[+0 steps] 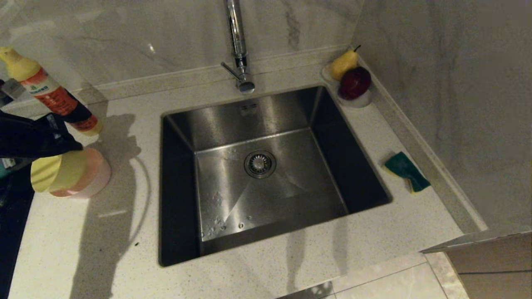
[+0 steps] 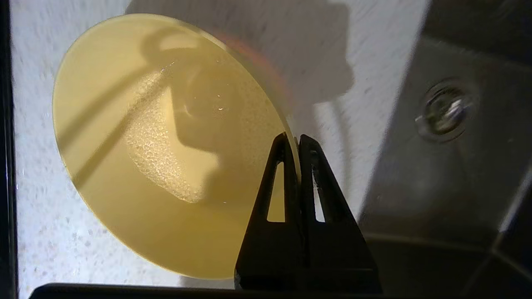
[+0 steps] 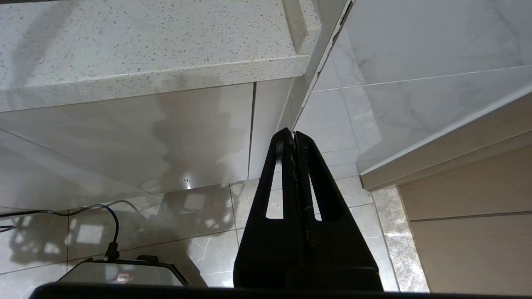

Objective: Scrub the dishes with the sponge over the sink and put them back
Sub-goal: Place the bowl on the bowl

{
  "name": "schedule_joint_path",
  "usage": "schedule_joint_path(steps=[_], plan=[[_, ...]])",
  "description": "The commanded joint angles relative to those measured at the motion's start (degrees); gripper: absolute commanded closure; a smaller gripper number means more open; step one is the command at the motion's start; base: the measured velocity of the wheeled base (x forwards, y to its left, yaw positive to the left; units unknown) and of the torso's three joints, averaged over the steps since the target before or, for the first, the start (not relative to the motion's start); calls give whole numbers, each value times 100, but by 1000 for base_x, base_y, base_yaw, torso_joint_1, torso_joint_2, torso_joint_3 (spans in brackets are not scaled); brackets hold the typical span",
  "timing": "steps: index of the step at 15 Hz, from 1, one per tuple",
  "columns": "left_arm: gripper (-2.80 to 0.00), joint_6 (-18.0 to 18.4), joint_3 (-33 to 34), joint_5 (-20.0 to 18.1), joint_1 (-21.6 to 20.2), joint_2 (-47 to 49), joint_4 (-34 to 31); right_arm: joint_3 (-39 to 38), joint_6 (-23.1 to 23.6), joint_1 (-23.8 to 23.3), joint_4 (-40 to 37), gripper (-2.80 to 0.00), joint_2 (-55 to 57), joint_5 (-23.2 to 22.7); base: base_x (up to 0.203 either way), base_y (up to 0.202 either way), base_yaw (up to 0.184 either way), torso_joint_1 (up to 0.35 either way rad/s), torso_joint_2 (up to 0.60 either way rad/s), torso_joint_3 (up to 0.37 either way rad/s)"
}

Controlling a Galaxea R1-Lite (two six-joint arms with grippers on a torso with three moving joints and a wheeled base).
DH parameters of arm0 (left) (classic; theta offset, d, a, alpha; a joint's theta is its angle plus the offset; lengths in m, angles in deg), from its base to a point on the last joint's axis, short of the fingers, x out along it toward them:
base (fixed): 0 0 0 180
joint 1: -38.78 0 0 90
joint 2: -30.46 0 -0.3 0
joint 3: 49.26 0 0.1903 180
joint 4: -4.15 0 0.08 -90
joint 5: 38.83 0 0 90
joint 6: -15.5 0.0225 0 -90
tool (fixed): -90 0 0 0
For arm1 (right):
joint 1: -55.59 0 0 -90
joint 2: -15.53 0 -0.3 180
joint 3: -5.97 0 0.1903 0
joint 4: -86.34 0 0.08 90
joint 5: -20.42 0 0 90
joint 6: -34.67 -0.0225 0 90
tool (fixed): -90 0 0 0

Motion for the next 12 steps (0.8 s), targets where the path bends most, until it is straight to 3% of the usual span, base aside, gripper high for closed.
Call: schedule_joint_path(steps=[1, 4, 6, 12], plan=[[0, 23, 220, 162, 2, 73, -6, 0, 4, -2, -2, 0, -1, -2, 0, 0, 0, 0, 0, 0], [0, 70, 272, 285, 50, 143, 24, 0, 4, 0, -2, 0, -1, -2, 0, 0, 0, 0, 0, 0], [0, 411, 256, 346, 50, 150, 33, 0, 4, -2, -2, 0, -1, -2, 0, 0, 0, 0, 0, 0], [0, 872, 387, 519, 42, 74, -18, 0, 4, -2, -2, 0, -1, -2, 0, 0, 0, 0, 0, 0]])
